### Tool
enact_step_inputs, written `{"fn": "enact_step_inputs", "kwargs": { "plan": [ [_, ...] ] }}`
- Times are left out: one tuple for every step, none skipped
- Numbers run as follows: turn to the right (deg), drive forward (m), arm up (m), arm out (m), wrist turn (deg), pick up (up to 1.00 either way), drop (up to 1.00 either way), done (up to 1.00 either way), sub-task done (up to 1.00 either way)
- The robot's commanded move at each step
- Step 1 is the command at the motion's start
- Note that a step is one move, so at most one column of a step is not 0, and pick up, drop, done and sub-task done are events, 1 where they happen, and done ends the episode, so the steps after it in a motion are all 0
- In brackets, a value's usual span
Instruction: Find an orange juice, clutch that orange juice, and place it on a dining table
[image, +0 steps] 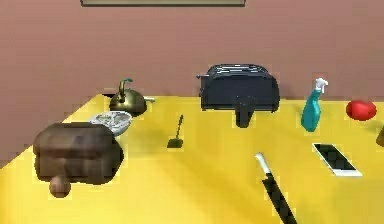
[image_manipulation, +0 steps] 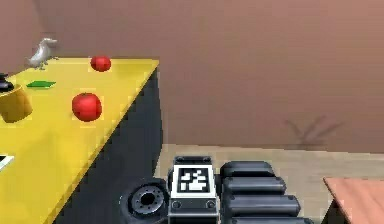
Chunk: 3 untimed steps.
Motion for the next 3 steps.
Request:
{"fn": "enact_step_inputs", "kwargs": {
  "plan": [
    [45.0,0.00,0.00,0.00,0.0,0.00,0.00,0.00,0.00],
    [45.0,0.00,0.00,0.00,0.0,0.00,0.00,0.00,0.00],
    [18.0,0.00,0.00,0.00,0.0,0.00,0.00,0.00,0.00]
  ]
}}
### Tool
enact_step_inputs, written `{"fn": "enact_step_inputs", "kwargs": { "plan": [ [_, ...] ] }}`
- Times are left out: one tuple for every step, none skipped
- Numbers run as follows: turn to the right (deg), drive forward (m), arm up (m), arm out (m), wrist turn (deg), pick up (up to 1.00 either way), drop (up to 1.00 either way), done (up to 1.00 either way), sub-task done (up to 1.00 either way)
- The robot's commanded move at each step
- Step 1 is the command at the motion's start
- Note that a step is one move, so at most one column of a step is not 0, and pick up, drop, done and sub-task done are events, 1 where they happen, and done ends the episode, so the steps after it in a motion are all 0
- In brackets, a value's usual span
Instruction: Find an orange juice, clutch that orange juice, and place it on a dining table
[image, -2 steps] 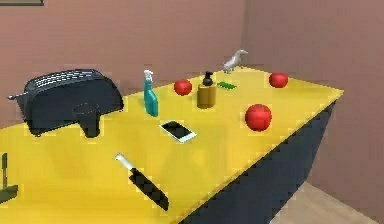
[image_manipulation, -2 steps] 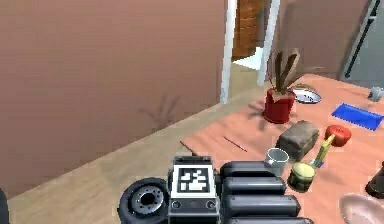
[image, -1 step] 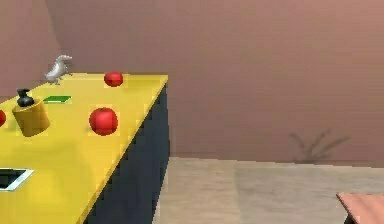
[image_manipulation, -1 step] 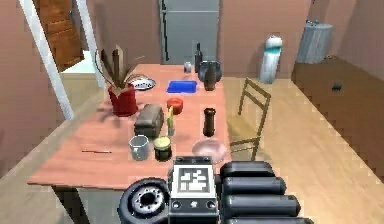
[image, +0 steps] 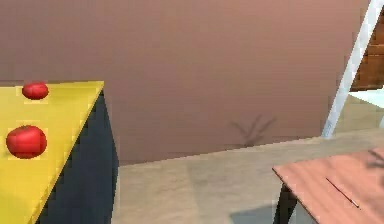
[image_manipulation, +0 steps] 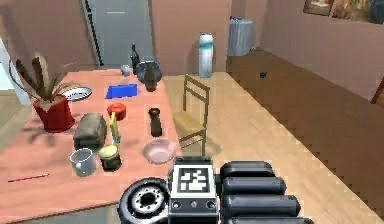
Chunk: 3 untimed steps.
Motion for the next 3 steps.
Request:
{"fn": "enact_step_inputs", "kwargs": {
  "plan": [
    [0.0,1.00,0.00,0.00,0.0,0.00,0.00,0.00,0.00],
    [6.0,0.00,0.00,0.00,0.0,0.00,0.00,0.00,0.00],
    [0.0,0.20,0.00,0.00,0.0,0.00,0.00,0.00,0.00]
  ]
}}
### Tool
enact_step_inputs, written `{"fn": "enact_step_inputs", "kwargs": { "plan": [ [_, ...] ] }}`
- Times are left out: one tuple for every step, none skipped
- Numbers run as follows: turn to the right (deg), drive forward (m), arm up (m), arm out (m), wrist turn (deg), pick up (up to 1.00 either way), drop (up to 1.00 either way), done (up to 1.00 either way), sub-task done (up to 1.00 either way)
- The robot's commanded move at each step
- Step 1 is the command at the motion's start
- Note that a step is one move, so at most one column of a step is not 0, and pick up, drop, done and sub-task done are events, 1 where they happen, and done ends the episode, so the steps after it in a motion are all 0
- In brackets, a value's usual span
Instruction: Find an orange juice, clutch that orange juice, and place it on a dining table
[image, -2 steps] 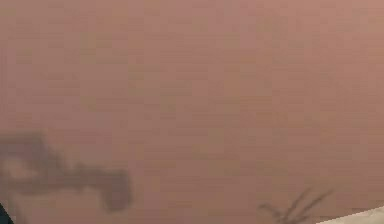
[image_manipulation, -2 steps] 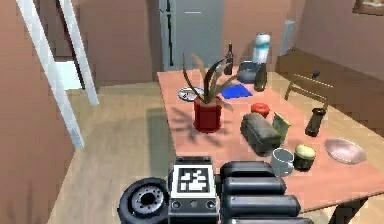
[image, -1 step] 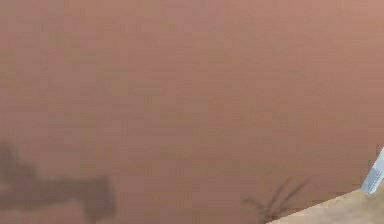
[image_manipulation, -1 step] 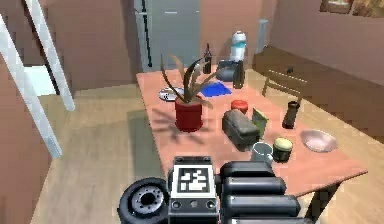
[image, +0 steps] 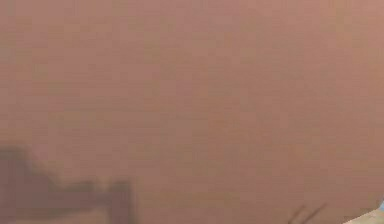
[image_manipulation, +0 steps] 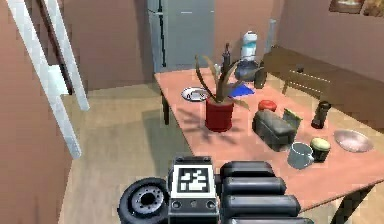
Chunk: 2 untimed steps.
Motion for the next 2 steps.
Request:
{"fn": "enact_step_inputs", "kwargs": {
  "plan": [
    [45.0,0.00,0.00,0.00,0.0,0.00,0.00,0.00,0.00],
    [12.0,0.00,0.00,0.00,0.0,0.00,0.00,0.00,0.00]
  ]
}}
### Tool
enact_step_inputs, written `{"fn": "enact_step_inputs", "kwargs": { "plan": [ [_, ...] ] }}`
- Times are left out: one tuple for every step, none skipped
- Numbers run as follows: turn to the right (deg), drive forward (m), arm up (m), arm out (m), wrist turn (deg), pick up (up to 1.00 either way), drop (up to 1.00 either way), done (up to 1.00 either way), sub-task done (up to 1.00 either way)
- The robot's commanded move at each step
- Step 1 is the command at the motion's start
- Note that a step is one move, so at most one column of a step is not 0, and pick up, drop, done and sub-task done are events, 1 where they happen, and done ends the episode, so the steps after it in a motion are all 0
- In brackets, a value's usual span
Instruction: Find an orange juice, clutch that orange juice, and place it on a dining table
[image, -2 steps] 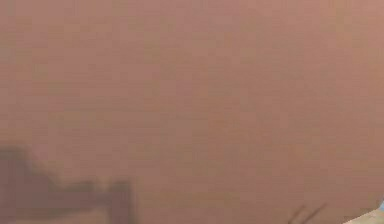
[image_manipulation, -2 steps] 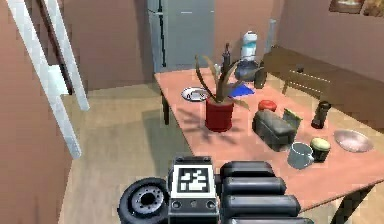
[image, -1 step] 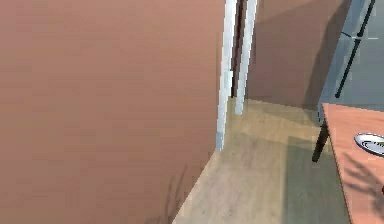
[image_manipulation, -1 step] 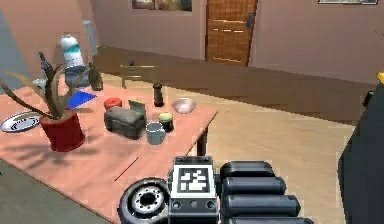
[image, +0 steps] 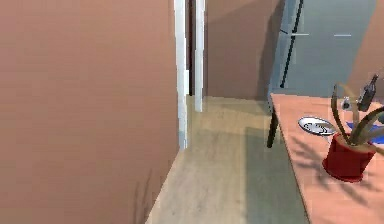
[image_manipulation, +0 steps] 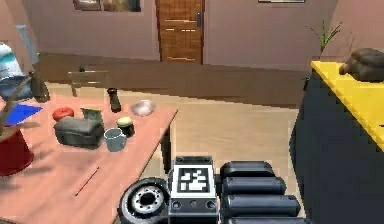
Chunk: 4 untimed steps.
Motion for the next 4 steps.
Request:
{"fn": "enact_step_inputs", "kwargs": {
  "plan": [
    [0.0,0.15,0.00,0.00,0.0,0.00,0.00,0.00,0.00],
    [12.0,0.00,0.00,0.00,0.0,0.00,0.00,0.00,0.00],
    [0.0,1.00,0.00,0.00,0.0,0.00,0.00,0.00,0.00],
    [0.0,0.05,0.00,0.00,0.0,0.00,0.00,0.00,0.00]
  ]
}}
